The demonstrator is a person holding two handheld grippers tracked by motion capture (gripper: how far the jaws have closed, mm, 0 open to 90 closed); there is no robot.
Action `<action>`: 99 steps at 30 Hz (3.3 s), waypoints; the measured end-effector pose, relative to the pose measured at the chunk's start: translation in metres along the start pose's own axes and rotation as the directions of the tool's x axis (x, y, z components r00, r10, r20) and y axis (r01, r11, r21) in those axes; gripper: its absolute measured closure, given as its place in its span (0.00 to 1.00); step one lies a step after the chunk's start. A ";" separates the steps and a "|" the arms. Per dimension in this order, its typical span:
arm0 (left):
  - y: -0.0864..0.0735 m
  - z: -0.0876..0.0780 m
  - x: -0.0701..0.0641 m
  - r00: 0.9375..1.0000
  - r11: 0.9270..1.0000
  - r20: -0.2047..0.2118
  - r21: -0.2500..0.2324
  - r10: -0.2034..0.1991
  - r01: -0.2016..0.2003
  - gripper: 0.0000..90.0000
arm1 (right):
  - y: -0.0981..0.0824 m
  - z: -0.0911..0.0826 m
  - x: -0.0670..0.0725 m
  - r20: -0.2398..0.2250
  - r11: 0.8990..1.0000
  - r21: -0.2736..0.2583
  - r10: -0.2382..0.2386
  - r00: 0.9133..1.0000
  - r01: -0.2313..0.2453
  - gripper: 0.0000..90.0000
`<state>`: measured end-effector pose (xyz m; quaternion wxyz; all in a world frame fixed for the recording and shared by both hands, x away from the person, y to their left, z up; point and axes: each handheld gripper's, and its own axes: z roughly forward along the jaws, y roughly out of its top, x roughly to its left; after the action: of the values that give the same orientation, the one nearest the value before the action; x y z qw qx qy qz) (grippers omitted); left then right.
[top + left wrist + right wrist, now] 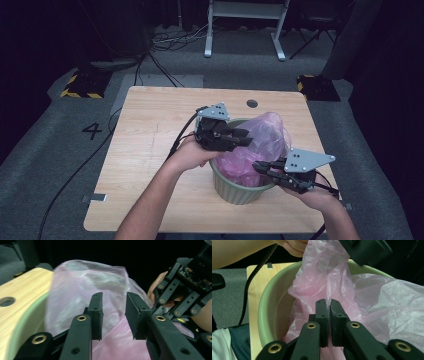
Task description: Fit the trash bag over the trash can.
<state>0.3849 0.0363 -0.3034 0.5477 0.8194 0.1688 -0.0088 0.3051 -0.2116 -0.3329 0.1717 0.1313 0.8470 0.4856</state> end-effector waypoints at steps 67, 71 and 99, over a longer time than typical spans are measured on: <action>-0.064 -0.083 -0.005 0.927 0.994 -0.362 0.020 -0.094 0.109 0.98 | -0.074 -0.084 -0.006 0.081 0.973 -0.156 0.181 0.980 -0.167 0.99; -0.062 -0.082 -0.011 0.934 0.997 -0.350 0.006 -0.071 0.078 0.98 | -0.073 -0.085 -0.006 0.097 0.968 -0.178 0.194 0.976 -0.174 0.99; -0.065 -0.076 -0.035 0.946 1.000 -0.325 0.015 -0.020 0.026 0.98 | -0.056 -0.117 -0.028 0.272 0.861 -0.347 0.471 0.839 -0.371 0.39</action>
<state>0.3200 0.1175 -0.3244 0.5046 0.8128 0.2661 0.1182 0.2782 -0.3406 -0.3217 0.2230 0.3740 0.6750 0.5956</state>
